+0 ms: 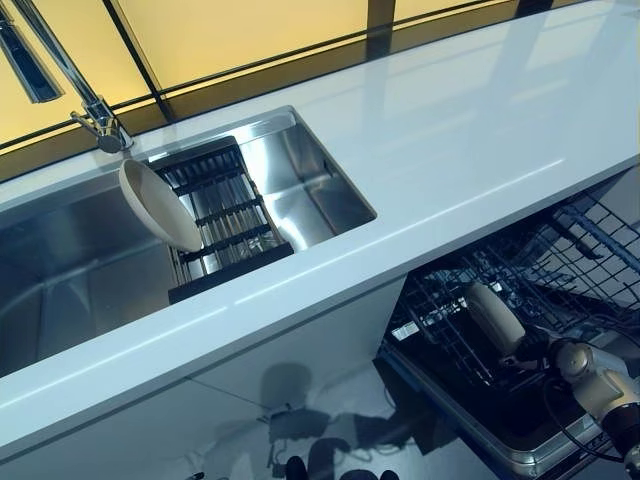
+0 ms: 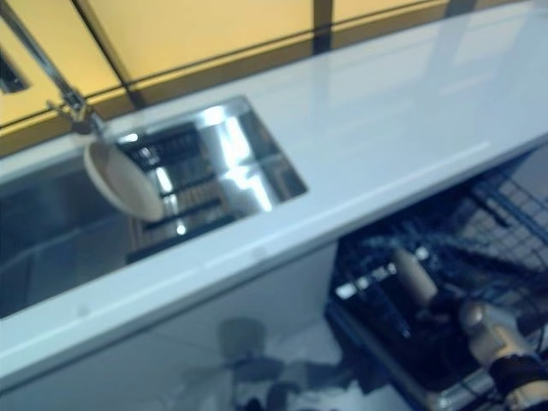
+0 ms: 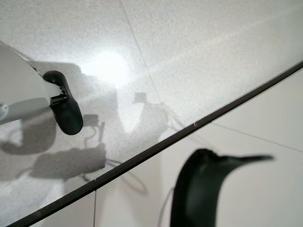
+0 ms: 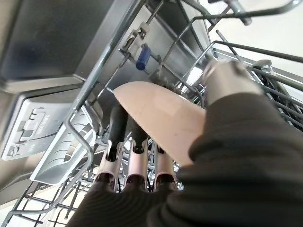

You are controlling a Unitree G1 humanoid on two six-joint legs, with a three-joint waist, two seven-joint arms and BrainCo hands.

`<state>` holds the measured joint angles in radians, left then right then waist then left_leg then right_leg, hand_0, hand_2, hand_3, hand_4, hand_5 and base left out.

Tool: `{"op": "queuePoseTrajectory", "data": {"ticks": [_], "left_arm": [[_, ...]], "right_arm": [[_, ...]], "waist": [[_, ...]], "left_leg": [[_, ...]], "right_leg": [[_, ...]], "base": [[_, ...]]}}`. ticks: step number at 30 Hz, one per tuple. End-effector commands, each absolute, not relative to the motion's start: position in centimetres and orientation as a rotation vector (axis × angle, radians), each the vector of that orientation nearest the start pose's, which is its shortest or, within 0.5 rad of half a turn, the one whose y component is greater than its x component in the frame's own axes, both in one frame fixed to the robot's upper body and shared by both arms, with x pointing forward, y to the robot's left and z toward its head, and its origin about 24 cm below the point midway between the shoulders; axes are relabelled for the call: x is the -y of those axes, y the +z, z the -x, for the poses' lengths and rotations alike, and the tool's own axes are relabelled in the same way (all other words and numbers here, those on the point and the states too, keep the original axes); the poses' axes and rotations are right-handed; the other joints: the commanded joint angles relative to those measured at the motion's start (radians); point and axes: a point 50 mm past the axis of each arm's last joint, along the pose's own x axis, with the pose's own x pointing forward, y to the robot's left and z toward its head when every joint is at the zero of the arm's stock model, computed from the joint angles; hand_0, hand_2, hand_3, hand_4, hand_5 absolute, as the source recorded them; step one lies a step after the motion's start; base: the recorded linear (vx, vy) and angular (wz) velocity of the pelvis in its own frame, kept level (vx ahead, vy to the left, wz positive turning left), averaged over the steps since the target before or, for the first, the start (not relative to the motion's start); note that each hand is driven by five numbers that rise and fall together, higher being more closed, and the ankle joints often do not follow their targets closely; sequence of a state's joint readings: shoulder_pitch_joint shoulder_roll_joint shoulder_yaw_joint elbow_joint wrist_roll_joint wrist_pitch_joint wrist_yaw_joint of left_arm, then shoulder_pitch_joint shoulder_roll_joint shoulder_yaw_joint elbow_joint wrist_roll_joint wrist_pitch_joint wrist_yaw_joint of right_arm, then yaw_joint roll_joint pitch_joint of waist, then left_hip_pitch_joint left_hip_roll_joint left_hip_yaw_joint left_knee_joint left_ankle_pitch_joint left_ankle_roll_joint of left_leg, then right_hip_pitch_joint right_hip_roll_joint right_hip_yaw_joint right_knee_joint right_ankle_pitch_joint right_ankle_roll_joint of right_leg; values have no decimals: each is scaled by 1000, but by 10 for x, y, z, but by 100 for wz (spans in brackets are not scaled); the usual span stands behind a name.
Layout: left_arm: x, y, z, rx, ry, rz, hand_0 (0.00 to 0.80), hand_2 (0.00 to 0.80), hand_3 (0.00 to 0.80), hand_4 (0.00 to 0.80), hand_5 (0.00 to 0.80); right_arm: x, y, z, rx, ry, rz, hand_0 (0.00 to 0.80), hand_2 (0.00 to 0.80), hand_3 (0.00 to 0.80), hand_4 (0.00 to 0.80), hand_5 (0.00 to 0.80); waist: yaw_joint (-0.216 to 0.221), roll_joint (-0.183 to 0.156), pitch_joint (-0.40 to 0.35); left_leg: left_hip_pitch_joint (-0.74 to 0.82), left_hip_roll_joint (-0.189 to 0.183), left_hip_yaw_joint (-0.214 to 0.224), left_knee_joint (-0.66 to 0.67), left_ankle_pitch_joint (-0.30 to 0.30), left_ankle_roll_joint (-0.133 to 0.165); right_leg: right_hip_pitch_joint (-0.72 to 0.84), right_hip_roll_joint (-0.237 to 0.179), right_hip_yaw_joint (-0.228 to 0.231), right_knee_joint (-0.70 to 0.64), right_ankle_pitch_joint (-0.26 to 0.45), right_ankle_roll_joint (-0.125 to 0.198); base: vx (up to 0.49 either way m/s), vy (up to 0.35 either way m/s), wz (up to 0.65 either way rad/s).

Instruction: Take plates into dishwasher

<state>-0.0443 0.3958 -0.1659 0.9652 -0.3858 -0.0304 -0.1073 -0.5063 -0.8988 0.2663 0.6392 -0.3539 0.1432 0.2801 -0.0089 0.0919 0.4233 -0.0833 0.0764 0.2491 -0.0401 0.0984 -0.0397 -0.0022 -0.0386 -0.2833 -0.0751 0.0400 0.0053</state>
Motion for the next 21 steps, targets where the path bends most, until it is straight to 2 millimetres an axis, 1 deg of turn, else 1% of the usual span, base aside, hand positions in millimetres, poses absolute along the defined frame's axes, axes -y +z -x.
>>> {"op": "queuePoseTrajectory", "data": {"ticks": [1, 6, 8, 14, 15, 18, 21], "left_arm": [[-271, -118, -155, -900, 130, -55, 0, 0, 0, 0, 0], [-273, -118, -152, -903, 132, -59, 0, 0, 0, 0, 0], [-274, -119, -151, -905, 134, -62, 0, 0, 0, 0, 0], [-274, -120, -149, -912, 141, -70, 0, 0, 0, 0, 0], [-275, -120, -149, -913, 146, -74, 0, 0, 0, 0, 0], [-276, -119, -149, -915, 152, -76, 0, 0, 0, 0, 0], [-280, -120, -145, -925, 168, -83, 0, 0, 0, 0, 0]], "right_arm": [[340, 94, -312, -564, 62, 1240, 0, 0, 0, 0, 0], [343, 97, -310, -564, 51, 1244, 0, 0, 0, 0, 0], [346, 99, -309, -570, 44, 1238, 0, 0, 0, 0, 0], [353, 108, -305, -569, 15, 1246, 0, 0, 0, 0, 0], [357, 116, -304, -562, 6, 1258, 0, 0, 0, 0, 0], [360, 123, -302, -551, -11, 1264, 0, 0, 0, 0, 0], [369, 133, -295, -566, -48, 1279, 0, 0, 0, 0, 0]], "waist": [[21, -17, -27], [20, -30, -33], [18, -40, -40], [12, -63, -55], [9, -71, -59], [4, -79, -64], [-6, -98, -78]], "left_leg": [[-114, -15, 63, 69, -24, -43], [-109, -12, 68, 70, -26, -41], [-105, -11, 71, 67, -28, -38], [-92, -7, 80, 62, -31, -34], [-89, -7, 82, 62, -31, -33], [-82, -6, 85, 58, -31, -32], [-70, -5, 93, 50, -32, -29]], "right_leg": [[-41, 17, -21, 165, -139, 20], [-32, 20, -21, 163, -139, 21], [-27, 23, -19, 158, -138, 21], [-11, 34, -14, 148, -137, 22], [-5, 38, -11, 144, -134, 22], [1, 42, -7, 139, -132, 23], [13, 49, 2, 133, -131, 26]], "base": [[0, 0, 0], [0, 0, 0], [0, 0, 0], [0, 0, 0], [0, 0, 0], [0, 0, 0], [10, 10, -2]]}}
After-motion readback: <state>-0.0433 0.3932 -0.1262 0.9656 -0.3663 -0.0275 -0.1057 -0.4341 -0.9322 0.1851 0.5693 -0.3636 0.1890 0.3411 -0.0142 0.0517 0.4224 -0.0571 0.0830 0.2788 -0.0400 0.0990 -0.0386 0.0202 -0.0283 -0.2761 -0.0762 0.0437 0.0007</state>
